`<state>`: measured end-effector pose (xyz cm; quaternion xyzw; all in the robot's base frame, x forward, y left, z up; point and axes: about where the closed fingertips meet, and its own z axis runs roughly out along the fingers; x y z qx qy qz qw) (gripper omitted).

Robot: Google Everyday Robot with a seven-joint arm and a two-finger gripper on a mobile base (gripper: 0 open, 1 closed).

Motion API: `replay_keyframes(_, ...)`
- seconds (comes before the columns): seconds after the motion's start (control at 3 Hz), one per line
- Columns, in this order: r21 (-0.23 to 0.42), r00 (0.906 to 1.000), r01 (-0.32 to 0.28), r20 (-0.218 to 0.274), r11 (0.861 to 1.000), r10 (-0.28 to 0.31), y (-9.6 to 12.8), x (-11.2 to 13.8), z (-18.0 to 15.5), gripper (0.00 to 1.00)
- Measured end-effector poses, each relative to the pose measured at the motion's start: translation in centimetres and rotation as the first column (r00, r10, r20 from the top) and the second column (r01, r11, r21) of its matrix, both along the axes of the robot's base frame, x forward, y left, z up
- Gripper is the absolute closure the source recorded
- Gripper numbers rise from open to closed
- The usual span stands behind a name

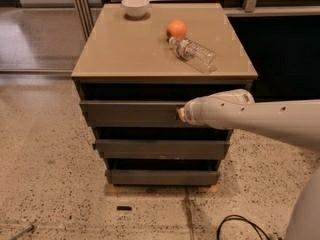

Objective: Close top drawer

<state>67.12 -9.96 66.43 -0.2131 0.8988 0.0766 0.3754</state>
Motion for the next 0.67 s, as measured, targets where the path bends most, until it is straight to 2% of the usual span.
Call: replay_keyframes(0.67,0.008,0.9996,0.010,0.025,1.000,-0.010,-0.21,0.43,0.46,1.00)
